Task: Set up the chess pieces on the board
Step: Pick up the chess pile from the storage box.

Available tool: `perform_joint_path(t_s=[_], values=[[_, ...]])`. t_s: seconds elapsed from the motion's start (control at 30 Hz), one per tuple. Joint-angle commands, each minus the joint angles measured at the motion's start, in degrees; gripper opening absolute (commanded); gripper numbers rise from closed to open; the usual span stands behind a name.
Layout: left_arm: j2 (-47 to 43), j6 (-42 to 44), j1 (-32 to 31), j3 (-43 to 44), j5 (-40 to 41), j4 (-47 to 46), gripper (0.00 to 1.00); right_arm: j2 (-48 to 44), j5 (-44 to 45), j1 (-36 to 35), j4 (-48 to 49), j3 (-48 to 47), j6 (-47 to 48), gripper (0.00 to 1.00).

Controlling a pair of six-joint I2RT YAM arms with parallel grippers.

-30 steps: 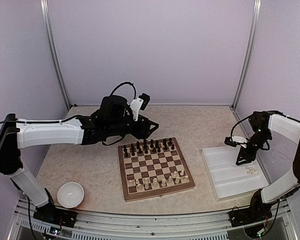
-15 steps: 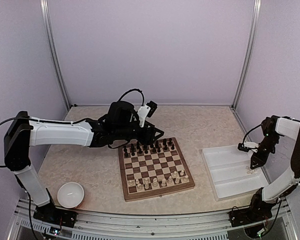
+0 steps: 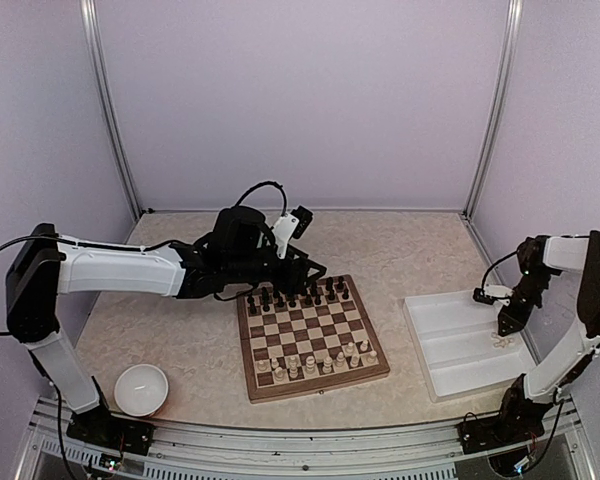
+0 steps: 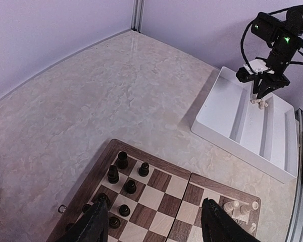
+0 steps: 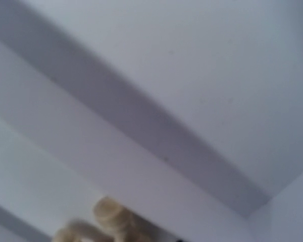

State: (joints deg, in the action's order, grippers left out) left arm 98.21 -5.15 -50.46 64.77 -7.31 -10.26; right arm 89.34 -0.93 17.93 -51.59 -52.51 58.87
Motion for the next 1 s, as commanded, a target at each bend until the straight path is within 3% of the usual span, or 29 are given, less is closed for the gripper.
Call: perform_joint_path(t_s=[0.0,0.4,0.57,0.77,0.97], values=[[-2.4,-0.47,0.19,-0.69,-0.59,-1.52,0.62,0.84,0.17,0.74,0.43,0.9,0.17,0.23],[-2.94,-1.39,-0.23,-0.44,-1.03,-1.69,0.62,0.37,4.24,0.73,3.69,6.67,1.09,0.25],[-2.94,-2.03,-0.49,0.32,-1.65,-1.78,0.62,-0.99,1.11,0.79,0.73,4.56,0.42,0.11],[-1.2,-4.66,-1.27,4.14,-3.45,-2.31,0.62,-6.24,-12.05,0.71,-5.55,-0.35,-0.25,0.07],[4.46,-15.39,-2.6,7.01,-6.99,-6.63,0.6,-11.52,-25.12,-3.28,-6.38,0.39,0.28,0.07]])
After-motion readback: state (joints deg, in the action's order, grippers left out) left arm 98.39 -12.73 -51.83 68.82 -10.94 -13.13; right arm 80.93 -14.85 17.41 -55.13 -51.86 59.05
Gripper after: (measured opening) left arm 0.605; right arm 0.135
